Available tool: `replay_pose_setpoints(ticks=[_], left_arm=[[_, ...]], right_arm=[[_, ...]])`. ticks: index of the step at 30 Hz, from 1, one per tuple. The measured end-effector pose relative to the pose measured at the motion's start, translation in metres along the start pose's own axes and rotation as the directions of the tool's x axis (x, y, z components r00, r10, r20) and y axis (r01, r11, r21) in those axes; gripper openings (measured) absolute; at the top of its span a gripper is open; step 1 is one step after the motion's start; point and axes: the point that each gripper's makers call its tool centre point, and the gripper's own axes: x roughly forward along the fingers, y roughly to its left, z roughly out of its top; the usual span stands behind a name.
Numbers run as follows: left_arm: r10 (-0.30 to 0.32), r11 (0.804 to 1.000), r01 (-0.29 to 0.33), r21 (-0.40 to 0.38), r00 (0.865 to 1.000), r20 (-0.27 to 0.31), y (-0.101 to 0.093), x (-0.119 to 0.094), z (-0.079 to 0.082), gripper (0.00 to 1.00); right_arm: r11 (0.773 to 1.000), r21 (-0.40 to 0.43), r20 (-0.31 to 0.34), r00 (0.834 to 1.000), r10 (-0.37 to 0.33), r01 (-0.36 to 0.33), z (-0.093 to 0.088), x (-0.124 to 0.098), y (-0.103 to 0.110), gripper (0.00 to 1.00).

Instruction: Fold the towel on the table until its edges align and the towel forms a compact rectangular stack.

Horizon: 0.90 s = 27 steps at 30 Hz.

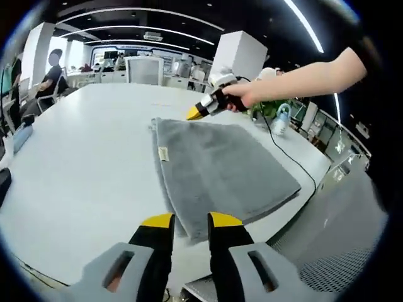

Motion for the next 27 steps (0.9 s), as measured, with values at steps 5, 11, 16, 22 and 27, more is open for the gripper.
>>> replay_pose_setpoints(ticks=[5,11,16,22,27], left_arm=[[-0.031,0.999,0.031,-0.021,1.0,-0.001,-0.005,0.008,0.028,0.32],[-0.142,0.974,0.159,0.162,0.984,-0.112,-0.044,0.022,0.054,0.37],[-0.201,0.923,0.249,0.293,0.962,-0.183,-0.079,0.041,0.062,0.29],[-0.275,0.847,0.364,0.387,0.924,-0.266,-0.125,0.07,0.053,0.19],[-0.313,0.791,0.446,0.418,0.883,-0.349,-0.155,0.09,0.033,0.03]], right_arm=[[0.99,-0.139,-0.023,0.999,-0.032,0.029,-0.011,-0.016,-0.016,0.0],[0.915,-0.398,-0.144,0.99,0.004,-0.062,-0.046,-0.035,-0.008,0.0],[0.76,-0.64,-0.268,0.96,-0.085,-0.111,-0.081,-0.05,-0.018,0.0],[0.729,-0.677,-0.232,0.97,-0.077,-0.104,-0.094,-0.057,-0.018,0.0],[0.686,-0.724,-0.199,0.974,-0.104,-0.075,-0.09,-0.067,-0.026,0.0]])
